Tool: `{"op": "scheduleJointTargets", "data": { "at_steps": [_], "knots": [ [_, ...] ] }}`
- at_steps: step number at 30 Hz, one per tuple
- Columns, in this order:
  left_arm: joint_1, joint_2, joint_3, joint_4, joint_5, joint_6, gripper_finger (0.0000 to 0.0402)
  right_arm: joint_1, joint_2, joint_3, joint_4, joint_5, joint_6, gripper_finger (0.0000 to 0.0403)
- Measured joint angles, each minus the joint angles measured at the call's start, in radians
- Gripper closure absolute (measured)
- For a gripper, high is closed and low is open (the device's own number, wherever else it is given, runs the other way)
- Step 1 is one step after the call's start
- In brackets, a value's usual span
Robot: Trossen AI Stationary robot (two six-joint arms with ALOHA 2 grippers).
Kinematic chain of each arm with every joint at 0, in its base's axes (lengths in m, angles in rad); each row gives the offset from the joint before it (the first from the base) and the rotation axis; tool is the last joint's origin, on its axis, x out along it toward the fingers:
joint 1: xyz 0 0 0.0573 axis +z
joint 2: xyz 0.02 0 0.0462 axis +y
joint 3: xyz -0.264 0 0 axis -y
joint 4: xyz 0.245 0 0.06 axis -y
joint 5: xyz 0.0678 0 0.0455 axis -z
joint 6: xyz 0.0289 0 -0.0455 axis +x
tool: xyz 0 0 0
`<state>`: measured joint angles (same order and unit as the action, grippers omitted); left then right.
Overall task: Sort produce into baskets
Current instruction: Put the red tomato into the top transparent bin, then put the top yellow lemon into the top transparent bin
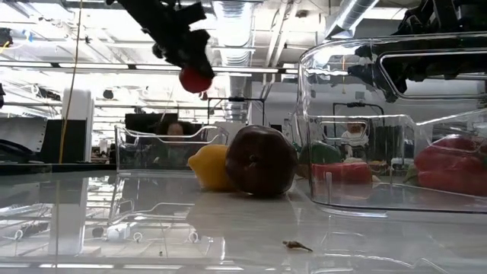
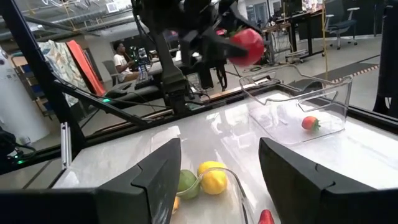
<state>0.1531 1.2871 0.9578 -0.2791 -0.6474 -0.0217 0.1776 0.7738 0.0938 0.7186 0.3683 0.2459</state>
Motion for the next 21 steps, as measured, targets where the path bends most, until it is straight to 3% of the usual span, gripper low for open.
{"op": "scheduleJointTargets", "data": {
  "at_steps": [6,13,18,21],
  "knots": [
    [0.172,-0.033,-0.045,-0.018,-0.023,-0.023,0.0107,0.0,0.0,0.0,0.003,0.0,0.0,0.0159],
    [0.288,-0.026,-0.047,-0.023,0.106,-0.033,0.0046,0.0,0.0,0.0,0.013,0.0,0.0,0.0159],
    [0.21,0.001,-0.046,-0.032,0.422,-0.079,0.0039,0.0,0.0,0.0,0.007,0.0,-0.003,0.0159],
    [0.078,0.06,-0.047,-0.025,0.487,-0.075,0.0047,0.0,0.0,0.0,0.006,0.0,-0.007,0.0159]
  ]
}}
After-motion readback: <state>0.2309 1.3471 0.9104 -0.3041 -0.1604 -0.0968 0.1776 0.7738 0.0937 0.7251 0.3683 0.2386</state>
